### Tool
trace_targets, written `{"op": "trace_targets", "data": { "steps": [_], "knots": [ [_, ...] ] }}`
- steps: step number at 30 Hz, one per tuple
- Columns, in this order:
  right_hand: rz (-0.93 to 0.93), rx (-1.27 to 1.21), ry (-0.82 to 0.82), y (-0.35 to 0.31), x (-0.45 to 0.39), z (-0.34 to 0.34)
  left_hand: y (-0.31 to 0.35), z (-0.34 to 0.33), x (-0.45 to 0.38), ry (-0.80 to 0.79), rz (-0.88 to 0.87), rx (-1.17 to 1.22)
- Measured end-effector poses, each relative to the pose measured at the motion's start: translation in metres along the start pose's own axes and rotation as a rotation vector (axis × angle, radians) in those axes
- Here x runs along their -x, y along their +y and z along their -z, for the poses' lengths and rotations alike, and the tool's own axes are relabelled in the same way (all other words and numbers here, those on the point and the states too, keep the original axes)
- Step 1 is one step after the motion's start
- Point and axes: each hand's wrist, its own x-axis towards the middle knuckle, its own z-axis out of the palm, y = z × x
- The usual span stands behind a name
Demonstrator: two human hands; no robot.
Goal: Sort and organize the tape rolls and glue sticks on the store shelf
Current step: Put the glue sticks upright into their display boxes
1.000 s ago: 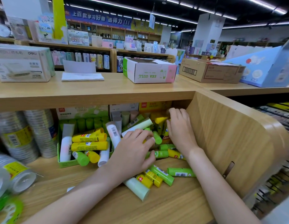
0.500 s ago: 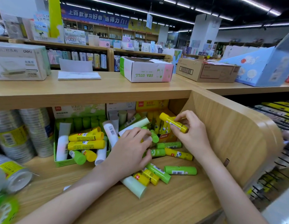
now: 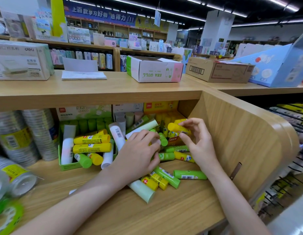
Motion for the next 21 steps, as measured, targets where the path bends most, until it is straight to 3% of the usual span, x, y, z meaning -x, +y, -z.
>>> {"op": "trace_targets", "data": {
  "steps": [6, 9, 16, 21],
  "knots": [
    [0.013, 0.041, -0.035, -0.002, -0.001, 0.001, 0.0, 0.0, 0.0, 0.008, -0.006, 0.001],
    [0.11, 0.151, 0.016, -0.004, -0.008, 0.0, 0.0, 0.0, 0.0, 0.016, -0.004, 0.006],
    [0.135, 0.241, 0.066, -0.009, -0.023, -0.006, 0.0, 0.001, -0.001, 0.01, -0.004, 0.004],
    [0.129, 0.731, -0.123, -0.006, -0.029, -0.014, 0.0, 0.001, -0.001, -0.004, -0.002, 0.007]
  ]
}}
